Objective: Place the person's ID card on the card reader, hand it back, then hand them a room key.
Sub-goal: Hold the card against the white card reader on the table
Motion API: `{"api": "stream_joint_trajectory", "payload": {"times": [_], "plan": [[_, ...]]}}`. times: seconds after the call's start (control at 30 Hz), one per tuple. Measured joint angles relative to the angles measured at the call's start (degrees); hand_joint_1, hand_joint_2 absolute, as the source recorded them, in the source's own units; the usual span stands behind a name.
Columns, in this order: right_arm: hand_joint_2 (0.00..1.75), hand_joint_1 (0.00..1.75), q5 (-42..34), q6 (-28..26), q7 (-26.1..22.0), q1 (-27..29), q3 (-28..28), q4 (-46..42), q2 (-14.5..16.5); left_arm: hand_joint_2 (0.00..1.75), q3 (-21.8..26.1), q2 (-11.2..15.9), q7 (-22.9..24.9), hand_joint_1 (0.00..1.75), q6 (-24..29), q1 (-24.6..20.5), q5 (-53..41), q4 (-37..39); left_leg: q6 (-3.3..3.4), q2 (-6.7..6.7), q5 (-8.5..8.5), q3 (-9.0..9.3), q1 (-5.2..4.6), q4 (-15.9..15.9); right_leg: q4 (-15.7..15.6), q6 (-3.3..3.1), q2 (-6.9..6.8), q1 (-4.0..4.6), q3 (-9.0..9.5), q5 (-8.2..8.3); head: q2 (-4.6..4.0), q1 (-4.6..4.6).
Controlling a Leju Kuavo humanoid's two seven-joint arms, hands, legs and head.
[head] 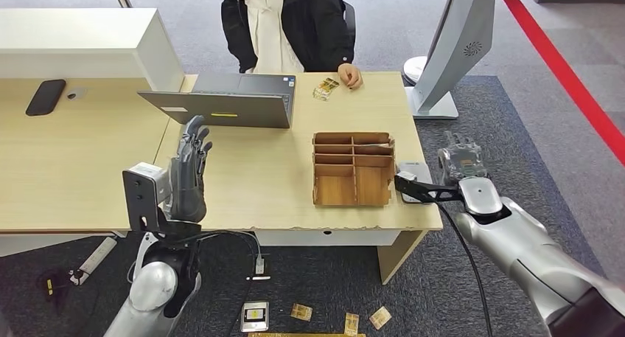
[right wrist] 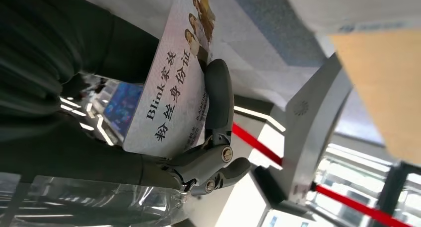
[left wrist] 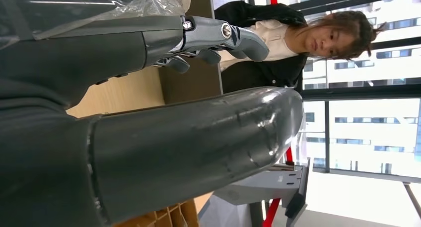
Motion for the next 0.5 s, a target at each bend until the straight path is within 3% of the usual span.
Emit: {"api": "stream_joint_trajectory", "payload": {"times": [0.1, 0.5], "plan": [[1.75, 1.75, -1.34, 1.36, -2.51, 1.12, -0.25, -1.95, -0.99, 0.0, 0.11, 0.0, -0.07, 0.0, -0.38, 0.35, 0.1, 0.0, 0.0, 0.0, 0.0, -0.01, 0.0, 0.0, 0.0, 0.0, 0.0, 0.0, -0.01, 0.0, 0.0, -0.01], [1.75, 1.75, -1.08, 0.09, -4.21, 3.42, -0.5, -8.77, -2.86, 0.0, 0.14, 0.16, 1.73, 0.0, -0.34, 0.56, -0.02, -1.12, 0.0, 0.01, 0.0, -0.01, 0.0, 0.0, 0.0, 0.0, 0.0, 0.0, 0.0, 0.0, 0.0, -0.01]]}}
